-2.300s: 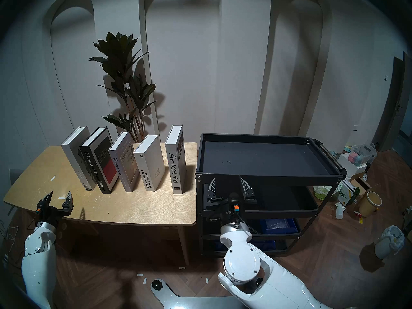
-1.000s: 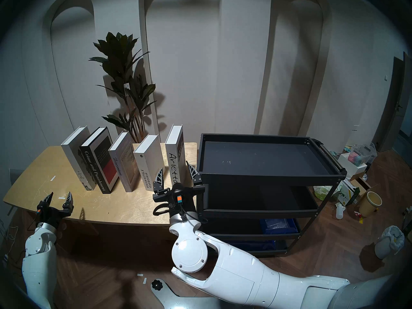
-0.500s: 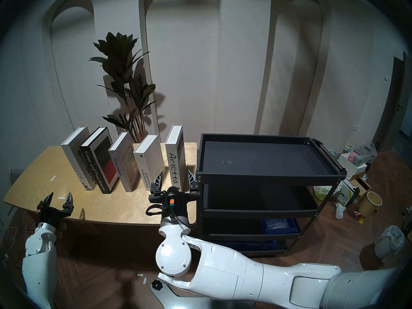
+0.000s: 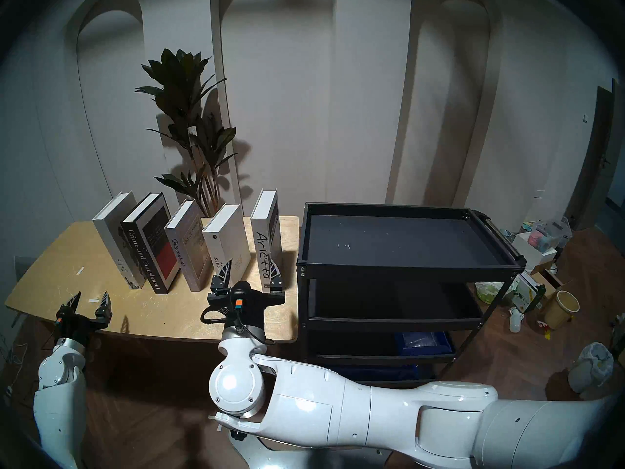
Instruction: Move the books from the display table onto the shelf, standing them upright with spines facing out and tallest at one end
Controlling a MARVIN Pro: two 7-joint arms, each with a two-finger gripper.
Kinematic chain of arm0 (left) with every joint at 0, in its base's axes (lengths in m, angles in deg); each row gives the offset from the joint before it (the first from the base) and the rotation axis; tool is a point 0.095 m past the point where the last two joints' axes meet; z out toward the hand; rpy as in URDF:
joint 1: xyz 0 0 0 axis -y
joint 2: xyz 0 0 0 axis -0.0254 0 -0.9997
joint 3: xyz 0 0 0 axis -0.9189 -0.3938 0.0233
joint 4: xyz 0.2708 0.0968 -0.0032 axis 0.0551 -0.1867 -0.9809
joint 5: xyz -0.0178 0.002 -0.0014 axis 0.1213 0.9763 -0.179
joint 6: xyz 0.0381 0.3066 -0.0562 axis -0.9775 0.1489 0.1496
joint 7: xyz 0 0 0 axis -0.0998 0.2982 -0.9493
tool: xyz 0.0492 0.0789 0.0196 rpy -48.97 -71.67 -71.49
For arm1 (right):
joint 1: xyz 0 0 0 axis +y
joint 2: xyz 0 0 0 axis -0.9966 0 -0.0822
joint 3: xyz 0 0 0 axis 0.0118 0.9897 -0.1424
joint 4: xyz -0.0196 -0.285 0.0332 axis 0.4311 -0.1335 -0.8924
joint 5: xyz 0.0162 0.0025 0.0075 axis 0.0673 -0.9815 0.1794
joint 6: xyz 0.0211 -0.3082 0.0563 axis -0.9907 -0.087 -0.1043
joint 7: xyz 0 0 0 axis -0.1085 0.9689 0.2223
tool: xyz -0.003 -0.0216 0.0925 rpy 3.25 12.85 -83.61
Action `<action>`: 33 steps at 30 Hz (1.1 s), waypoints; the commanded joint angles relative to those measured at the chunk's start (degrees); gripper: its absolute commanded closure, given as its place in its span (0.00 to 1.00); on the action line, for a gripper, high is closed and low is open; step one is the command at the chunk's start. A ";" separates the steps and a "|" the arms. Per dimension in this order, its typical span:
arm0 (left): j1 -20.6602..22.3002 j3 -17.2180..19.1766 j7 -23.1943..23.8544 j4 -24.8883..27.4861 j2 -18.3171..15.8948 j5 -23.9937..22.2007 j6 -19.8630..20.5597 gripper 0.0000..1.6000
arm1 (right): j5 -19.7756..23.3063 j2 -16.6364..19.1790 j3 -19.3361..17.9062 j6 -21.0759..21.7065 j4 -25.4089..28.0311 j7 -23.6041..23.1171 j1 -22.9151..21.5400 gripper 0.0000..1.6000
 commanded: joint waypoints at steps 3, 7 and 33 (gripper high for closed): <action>0.30 0.20 0.11 0.80 -0.64 0.14 -0.24 0.00 | 1.29 -6.79 -0.05 -0.48 -4.70 -3.47 -4.15 0.00; 0.30 0.20 0.11 0.80 -0.64 0.14 -0.24 0.00 | 2.22 -9.01 0.15 -0.61 -8.15 -5.74 -5.27 0.00; 0.27 0.22 0.11 0.86 -0.64 0.17 -0.23 0.00 | 11.81 -19.22 6.95 -8.89 -25.74 -4.22 -11.95 0.00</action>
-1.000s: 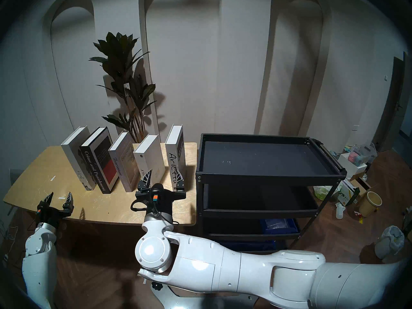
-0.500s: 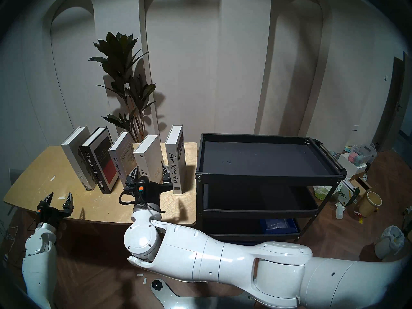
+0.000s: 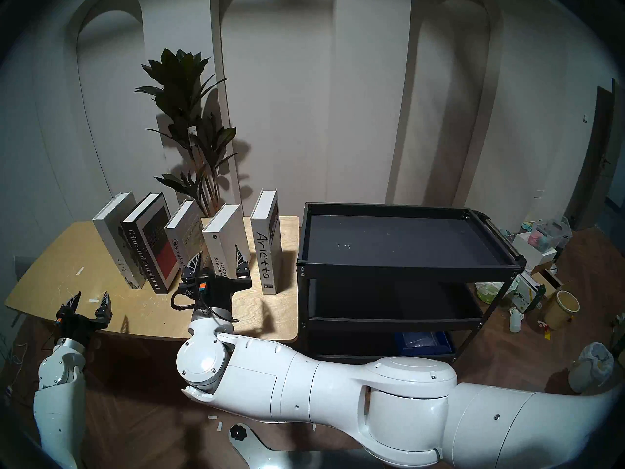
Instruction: Move the books from the display table onto the shelf, standing them upright with spines facing out and tallest at one end
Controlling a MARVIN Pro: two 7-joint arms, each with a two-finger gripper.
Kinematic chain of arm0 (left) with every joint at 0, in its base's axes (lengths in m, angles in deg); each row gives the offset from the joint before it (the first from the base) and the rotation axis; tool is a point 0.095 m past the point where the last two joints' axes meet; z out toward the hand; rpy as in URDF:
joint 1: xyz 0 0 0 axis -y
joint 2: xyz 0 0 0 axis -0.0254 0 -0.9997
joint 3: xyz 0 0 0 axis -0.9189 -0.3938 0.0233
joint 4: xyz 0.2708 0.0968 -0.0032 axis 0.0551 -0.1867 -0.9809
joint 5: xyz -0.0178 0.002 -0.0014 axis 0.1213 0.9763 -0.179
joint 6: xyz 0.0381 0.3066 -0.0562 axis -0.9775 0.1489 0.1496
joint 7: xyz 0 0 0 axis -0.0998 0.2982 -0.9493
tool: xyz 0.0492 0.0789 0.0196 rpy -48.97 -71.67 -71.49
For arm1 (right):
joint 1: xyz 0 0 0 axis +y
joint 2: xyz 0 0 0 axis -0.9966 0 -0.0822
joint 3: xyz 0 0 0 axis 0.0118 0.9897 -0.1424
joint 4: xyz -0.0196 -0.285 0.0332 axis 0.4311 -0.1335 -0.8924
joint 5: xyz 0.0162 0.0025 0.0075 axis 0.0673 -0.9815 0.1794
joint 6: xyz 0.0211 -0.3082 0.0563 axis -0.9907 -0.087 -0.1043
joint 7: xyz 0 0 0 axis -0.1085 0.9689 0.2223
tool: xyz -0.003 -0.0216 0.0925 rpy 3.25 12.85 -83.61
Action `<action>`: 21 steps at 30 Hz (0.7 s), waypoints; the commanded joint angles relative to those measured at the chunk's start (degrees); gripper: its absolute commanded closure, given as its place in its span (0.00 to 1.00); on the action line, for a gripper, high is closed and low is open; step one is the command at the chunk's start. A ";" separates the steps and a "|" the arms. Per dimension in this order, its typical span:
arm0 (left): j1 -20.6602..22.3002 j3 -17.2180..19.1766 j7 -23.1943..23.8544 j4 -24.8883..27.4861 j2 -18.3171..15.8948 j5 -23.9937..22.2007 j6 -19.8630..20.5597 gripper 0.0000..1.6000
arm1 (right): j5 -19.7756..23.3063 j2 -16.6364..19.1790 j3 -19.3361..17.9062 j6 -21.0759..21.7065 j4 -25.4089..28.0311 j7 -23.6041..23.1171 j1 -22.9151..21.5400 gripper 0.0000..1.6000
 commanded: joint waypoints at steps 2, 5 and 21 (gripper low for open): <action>0.28 0.22 0.11 0.83 -0.64 0.13 -0.23 0.00 | 3.20 -5.54 1.61 -2.02 -4.04 -0.35 -3.98 0.00; 0.28 0.22 0.11 0.83 -0.64 0.13 -0.23 0.00 | 4.29 -5.85 2.09 -2.14 -5.57 -1.23 -4.76 0.00; 0.30 0.22 0.11 0.80 -0.64 0.13 -0.24 0.00 | 9.36 -5.85 1.53 -2.56 -9.31 -8.02 -6.77 0.00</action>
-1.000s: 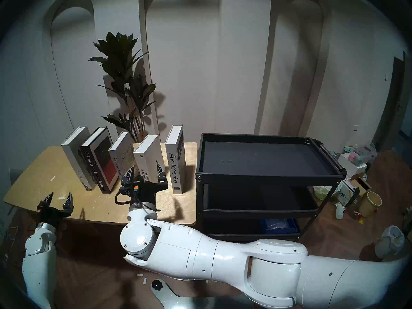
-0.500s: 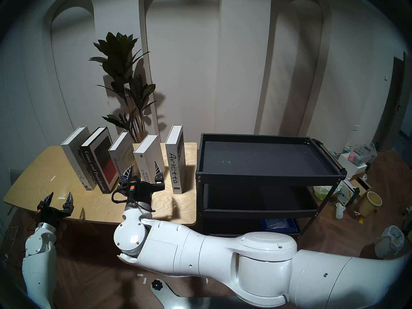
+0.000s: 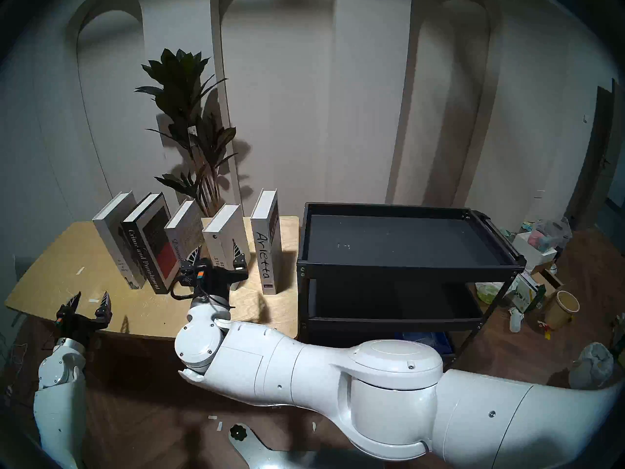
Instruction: Move the books from the display table onto the shelf, standing them upright with spines facing out and tallest at one end
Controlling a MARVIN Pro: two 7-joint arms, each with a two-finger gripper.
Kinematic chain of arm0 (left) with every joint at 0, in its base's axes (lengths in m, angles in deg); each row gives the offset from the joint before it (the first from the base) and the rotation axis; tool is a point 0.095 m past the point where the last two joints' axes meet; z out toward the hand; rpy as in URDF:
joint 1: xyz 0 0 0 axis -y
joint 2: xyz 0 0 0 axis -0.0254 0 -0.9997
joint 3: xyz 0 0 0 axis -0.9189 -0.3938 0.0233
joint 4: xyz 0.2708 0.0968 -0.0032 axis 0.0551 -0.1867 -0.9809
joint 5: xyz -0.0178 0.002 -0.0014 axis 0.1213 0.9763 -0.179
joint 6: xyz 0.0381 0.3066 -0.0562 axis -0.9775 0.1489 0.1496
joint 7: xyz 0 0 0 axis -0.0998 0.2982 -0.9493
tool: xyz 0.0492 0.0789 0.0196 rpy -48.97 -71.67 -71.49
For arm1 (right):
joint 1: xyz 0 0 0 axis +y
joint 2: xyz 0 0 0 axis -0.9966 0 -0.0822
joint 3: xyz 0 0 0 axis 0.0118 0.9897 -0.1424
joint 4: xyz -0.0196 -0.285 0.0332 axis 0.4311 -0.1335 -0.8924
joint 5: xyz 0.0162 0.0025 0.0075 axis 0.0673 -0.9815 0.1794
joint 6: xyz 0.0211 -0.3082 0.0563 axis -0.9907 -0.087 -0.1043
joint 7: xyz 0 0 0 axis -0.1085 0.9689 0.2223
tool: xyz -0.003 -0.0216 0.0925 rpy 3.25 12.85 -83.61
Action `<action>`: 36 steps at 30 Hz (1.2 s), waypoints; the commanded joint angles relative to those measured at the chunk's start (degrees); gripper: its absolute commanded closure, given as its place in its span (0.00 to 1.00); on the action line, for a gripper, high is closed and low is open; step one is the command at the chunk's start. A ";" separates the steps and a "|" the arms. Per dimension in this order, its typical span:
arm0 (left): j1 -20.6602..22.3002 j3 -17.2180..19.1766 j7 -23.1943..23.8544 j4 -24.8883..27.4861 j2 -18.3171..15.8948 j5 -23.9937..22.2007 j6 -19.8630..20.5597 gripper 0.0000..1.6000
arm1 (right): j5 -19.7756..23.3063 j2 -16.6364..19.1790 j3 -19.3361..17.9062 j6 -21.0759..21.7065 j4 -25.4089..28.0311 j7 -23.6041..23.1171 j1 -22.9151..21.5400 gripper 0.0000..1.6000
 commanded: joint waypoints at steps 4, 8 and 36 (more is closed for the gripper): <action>0.31 0.21 0.11 0.78 -0.64 0.12 -0.24 0.00 | 2.03 -1.51 0.10 -0.01 0.84 -3.09 -2.00 0.00; 0.32 0.21 0.11 0.77 -0.64 0.11 -0.24 0.00 | 3.26 -1.51 0.60 0.17 0.77 -4.08 -2.27 0.00; 0.41 0.19 0.10 0.63 -0.60 0.08 -0.23 0.00 | 7.54 -1.51 -0.08 2.58 -0.18 -6.32 -3.49 0.00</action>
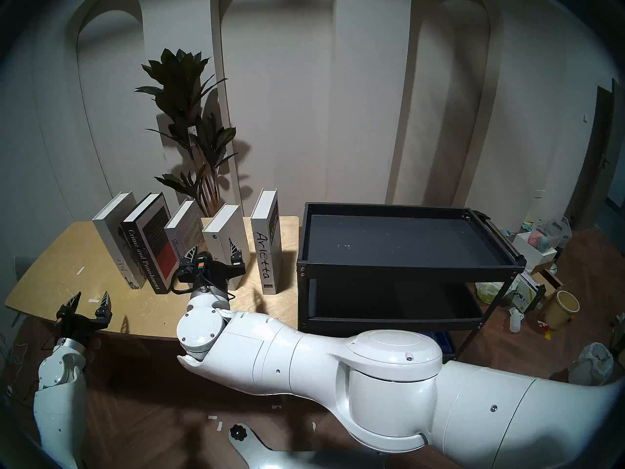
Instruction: Move the books from the display table onto the shelf, standing them upright with spines facing out and tallest at one end
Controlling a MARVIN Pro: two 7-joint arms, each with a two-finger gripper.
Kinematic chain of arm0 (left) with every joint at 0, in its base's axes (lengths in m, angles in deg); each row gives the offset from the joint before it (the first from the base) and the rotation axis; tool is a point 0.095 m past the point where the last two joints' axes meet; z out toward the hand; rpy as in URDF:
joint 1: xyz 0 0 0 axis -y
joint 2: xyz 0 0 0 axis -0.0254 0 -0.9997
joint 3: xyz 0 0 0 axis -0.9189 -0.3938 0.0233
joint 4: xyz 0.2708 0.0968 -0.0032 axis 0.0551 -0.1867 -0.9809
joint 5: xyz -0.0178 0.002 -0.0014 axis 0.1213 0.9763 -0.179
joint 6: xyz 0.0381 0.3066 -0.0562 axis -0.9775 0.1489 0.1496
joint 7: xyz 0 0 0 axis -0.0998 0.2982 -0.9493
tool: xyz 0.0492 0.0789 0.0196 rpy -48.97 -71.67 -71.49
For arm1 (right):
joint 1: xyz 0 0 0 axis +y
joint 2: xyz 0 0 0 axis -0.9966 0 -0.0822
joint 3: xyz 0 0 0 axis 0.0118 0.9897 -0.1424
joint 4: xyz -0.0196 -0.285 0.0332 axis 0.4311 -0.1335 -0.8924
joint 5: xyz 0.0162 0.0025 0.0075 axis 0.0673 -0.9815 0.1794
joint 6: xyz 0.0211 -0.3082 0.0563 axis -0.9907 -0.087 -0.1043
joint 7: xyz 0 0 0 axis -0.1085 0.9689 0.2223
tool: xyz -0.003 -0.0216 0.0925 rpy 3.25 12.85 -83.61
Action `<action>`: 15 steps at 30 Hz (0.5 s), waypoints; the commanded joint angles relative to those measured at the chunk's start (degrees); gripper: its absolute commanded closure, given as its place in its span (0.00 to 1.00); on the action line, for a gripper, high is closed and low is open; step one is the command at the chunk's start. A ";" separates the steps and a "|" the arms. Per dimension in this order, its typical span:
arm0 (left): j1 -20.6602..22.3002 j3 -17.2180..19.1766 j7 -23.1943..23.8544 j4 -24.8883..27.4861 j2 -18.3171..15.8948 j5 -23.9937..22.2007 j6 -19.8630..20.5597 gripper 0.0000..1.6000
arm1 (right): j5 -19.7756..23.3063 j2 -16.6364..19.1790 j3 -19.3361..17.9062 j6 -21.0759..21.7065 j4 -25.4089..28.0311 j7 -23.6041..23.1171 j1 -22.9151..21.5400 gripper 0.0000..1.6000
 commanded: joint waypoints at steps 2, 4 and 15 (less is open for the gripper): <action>0.40 0.20 0.10 0.67 -0.62 0.07 -0.23 0.00 | 0.42 -1.05 -0.43 1.19 0.76 -1.03 -1.80 0.00; 0.40 0.20 0.10 0.66 -0.61 0.07 -0.23 0.00 | 0.50 -1.05 -0.58 1.51 1.08 -1.13 -2.29 0.00; 0.42 0.19 0.10 0.62 -0.60 0.06 -0.23 0.00 | 1.74 -1.05 -1.78 3.20 -0.38 -2.76 -4.42 0.00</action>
